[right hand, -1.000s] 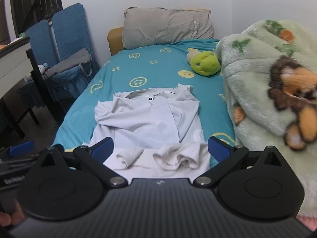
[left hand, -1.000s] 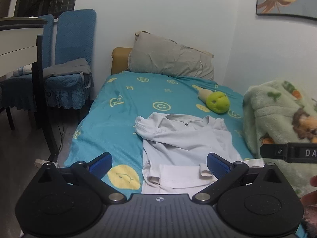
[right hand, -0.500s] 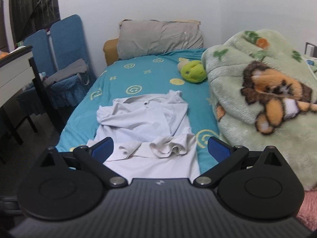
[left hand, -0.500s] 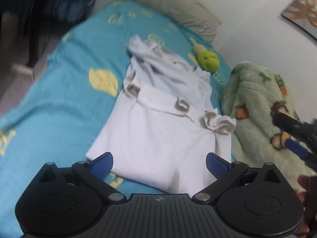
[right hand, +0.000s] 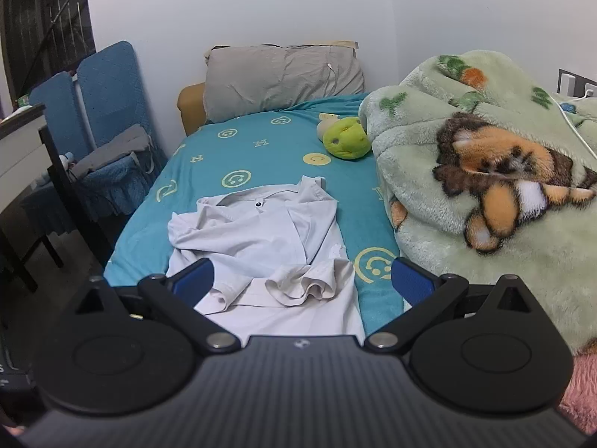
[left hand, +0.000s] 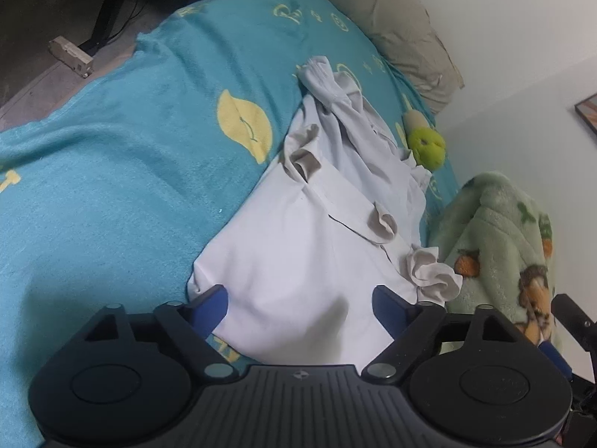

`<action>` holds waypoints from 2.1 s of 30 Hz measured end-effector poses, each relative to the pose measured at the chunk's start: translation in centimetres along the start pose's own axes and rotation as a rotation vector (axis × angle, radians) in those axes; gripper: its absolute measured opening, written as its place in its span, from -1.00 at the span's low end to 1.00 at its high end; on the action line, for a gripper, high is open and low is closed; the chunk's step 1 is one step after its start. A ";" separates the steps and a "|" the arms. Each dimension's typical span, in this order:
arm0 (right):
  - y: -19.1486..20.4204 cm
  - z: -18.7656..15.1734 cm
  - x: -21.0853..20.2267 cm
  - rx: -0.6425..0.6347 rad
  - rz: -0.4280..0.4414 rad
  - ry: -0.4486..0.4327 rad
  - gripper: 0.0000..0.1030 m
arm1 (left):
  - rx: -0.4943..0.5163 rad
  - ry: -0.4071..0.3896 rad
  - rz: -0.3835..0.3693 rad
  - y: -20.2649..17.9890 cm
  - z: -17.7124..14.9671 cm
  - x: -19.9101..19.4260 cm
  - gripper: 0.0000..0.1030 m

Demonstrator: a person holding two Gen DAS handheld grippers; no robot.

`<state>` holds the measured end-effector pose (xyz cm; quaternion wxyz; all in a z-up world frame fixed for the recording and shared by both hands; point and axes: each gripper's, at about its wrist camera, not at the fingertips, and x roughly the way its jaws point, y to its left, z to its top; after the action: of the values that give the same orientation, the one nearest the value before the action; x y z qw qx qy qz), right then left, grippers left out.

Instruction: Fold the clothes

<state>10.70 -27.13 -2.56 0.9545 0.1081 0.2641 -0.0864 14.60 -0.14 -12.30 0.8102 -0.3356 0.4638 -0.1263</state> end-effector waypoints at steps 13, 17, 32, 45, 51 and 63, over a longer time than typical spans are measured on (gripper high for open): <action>0.2 -0.2 0.3 -0.002 -0.009 0.014 1.00 | -0.134 0.090 0.004 1.4 -0.4 -1.2 0.70; 0.2 -0.2 0.5 0.000 -0.009 0.021 1.00 | -0.182 0.056 -0.031 1.9 0.0 -0.4 0.71; -1.7 -0.6 1.3 0.139 0.013 0.101 1.00 | -0.190 0.055 -0.013 2.0 -0.8 -0.8 0.58; -4.4 -8.0 4.3 0.837 0.374 0.458 1.00 | -0.237 -0.090 -0.030 3.1 0.4 0.4 -0.69; -1.9 -13.0 6.0 1.011 0.417 0.579 1.00 | -0.181 -0.170 -0.127 1.8 0.1 -1.9 -0.84; -5.9 -13.1 6.0 1.149 0.148 0.369 -0.09 | -0.195 -0.256 -0.228 1.8 -0.2 -4.5 -0.90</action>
<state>8.08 -30.17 -17.60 0.6854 0.6372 0.3283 -0.1283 11.79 3.39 -10.53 0.8067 -0.4760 0.3261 -0.1280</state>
